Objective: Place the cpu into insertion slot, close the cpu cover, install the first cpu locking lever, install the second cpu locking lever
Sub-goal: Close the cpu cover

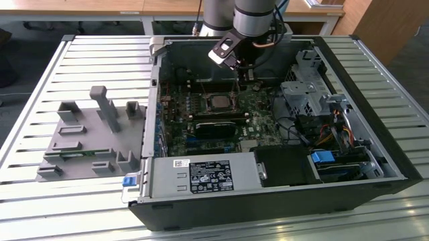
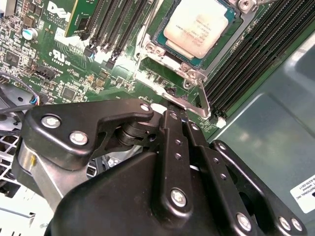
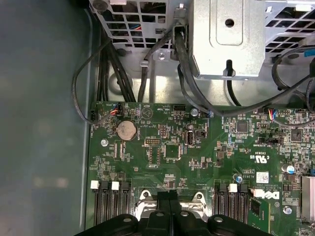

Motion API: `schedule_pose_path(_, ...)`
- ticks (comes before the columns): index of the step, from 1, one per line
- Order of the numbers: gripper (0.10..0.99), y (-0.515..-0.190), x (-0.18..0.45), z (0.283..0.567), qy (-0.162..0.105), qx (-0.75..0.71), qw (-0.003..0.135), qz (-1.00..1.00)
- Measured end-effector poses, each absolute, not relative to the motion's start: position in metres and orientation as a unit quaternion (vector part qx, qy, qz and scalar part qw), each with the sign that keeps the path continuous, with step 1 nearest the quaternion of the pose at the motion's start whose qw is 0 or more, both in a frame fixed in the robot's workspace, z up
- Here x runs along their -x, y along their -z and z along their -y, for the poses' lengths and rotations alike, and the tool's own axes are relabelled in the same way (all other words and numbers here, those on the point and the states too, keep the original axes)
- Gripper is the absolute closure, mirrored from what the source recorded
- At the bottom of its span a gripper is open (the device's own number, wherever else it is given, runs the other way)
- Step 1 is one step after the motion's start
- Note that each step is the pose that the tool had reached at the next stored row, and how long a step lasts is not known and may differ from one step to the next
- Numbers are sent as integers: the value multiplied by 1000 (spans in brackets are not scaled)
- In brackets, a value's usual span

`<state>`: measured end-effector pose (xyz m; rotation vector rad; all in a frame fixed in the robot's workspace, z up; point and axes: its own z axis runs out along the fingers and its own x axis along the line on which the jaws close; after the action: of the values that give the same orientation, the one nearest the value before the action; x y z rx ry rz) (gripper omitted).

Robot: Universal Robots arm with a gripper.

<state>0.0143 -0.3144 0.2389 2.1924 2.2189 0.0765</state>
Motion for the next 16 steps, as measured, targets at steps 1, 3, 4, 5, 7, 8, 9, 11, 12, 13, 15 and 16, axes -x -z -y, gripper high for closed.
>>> schedule_pose_path(1, 980, -239, -14, 314, -24, -703, 11, -711)
schedule_pose_path(3, 980, -239, -13, 314, -25, -703, 11, -711)
schedule_pose_path(4, 980, -239, -13, 314, -25, -703, 11, -711)
schedule_pose_path(5, 980, -239, -12, 314, -25, -703, 11, -711)
schedule_pose_path(7, 980, -239, -11, 314, -25, -703, 11, -711)
schedule_pose_path(8, 980, -239, -11, 314, -25, -703, 11, -711)
schedule_pose_path(9, 980, -239, -10, 314, -24, -703, 11, -711)
schedule_pose_path(11, 980, -239, -8, 315, -25, -703, 11, -711)
schedule_pose_path(12, 980, -239, -7, 315, -24, -703, 11, -711)
schedule_pose_path(13, 980, -239, -7, 315, -25, -703, 11, -711)
schedule_pose_path(15, 980, -239, -5, 315, -25, -703, 11, -711)
schedule_pose_path(16, 980, -239, -4, 315, -25, -703, 11, -711)
